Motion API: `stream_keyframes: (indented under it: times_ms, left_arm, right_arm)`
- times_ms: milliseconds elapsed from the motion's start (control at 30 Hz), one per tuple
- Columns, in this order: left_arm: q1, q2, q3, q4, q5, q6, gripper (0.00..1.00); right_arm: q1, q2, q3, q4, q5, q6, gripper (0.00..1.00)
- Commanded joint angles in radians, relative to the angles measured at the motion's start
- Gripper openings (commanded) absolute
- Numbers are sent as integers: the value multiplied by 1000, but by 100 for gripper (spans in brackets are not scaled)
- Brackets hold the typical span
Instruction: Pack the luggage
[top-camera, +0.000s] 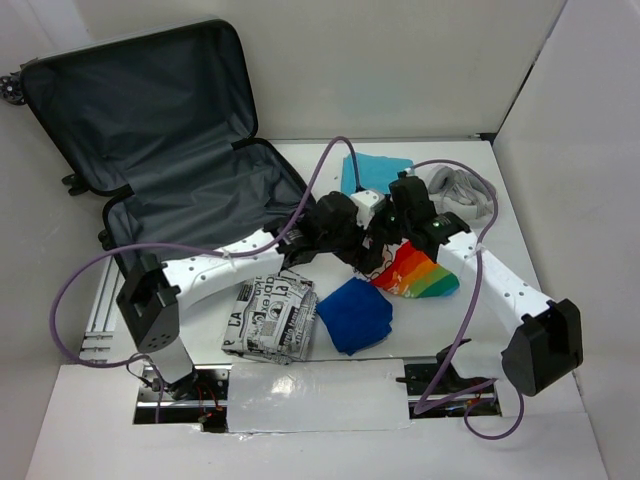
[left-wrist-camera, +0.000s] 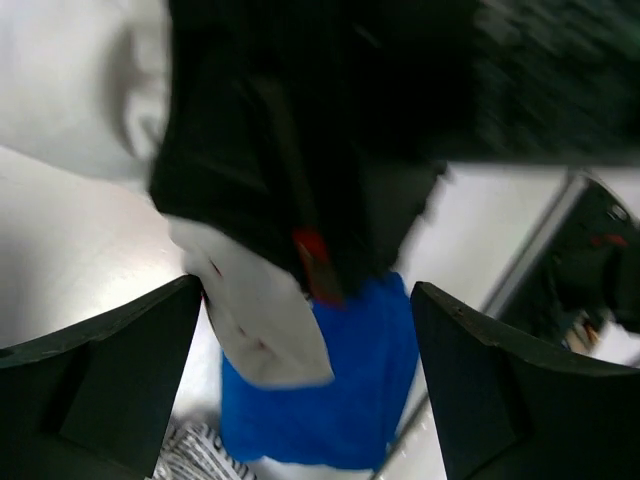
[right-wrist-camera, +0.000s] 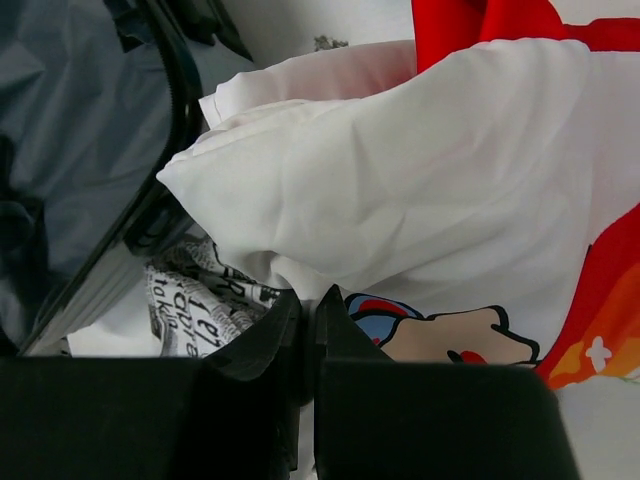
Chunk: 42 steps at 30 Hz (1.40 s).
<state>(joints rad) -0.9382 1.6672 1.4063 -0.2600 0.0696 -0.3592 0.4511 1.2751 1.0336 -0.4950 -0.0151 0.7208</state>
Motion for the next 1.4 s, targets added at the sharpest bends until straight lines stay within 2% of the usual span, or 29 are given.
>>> stream_keyframes:
  times_ms: [0,200,300,333,367,400,433,467,500,567,667,700,733,867,933,1000,1133,1167,1200,1267,1300,1367]
  left_arm:
    - [4,60,71,-2,-149,6,99]
    - [4,109,118,-44,-203,6,99]
    - [4,127,118,-44,-229,6,82]
    - [4,128,118,-44,-238,6,75]
    - [4,137,118,-44,-238,6,59]
    - [4,137,132,-54,-238,6,51]
    - [4,137,132,-54,-226,6,21]
    - [4,137,132,-54,-226,6,7]
    - [4,137,132,-54,-241,-4,0]
    - [4,137,132,-54,-260,5,0]
    - [4,115,132,-64,-306,14,0]
    - [4,100,119,-64,-315,14,0]
    - [4,100,106,-64,-347,14,0]
    - [27,60,82,-64,-395,3,0]
    - [70,45,54,-64,-383,-6,0]
    - [94,20,40,-24,-364,26,0]
    - [127,-44,26,39,-363,169,0]
    - [139,-78,26,62,-314,222,0]
    - [169,-114,17,86,-204,285,0]
    - [208,-133,17,120,-148,304,0]
    - [254,-161,17,120,7,359,0]
    - [297,-170,48,120,126,396,0]
  right_arm:
    - [3,-2,63,24,-42,9,0]
    - [3,-20,101,-8,-22,22,0]
    - [-6,-31,111,-8,-46,22,0]
    - [-6,-31,111,-8,-46,22,0]
    - [-17,-31,111,-17,-57,22,0]
    - [-17,-31,120,-17,-57,22,1]
    - [-17,-40,120,-17,-57,22,2]
    - [-17,-40,120,-17,-57,22,4]
    - [-17,-49,120,-30,-57,32,7]
    - [-26,-49,120,-39,-42,32,9]
    - [-37,-69,140,-77,3,43,24]
    - [-37,-82,140,-89,3,43,35]
    - [-48,-82,154,-103,18,17,57]
    - [-68,-131,250,-214,148,-4,86]
    - [-80,-177,259,-241,203,-4,96]
    - [-91,-207,246,-254,227,-4,100]
    - [-124,-275,204,-264,264,5,100]
    - [-124,-275,195,-255,264,5,100]
    - [-133,-289,165,-245,264,5,100]
    - [-134,-299,155,-234,264,5,100]
    - [-143,-299,143,-234,264,-6,100]
    - [-143,-309,134,-223,264,-6,100]
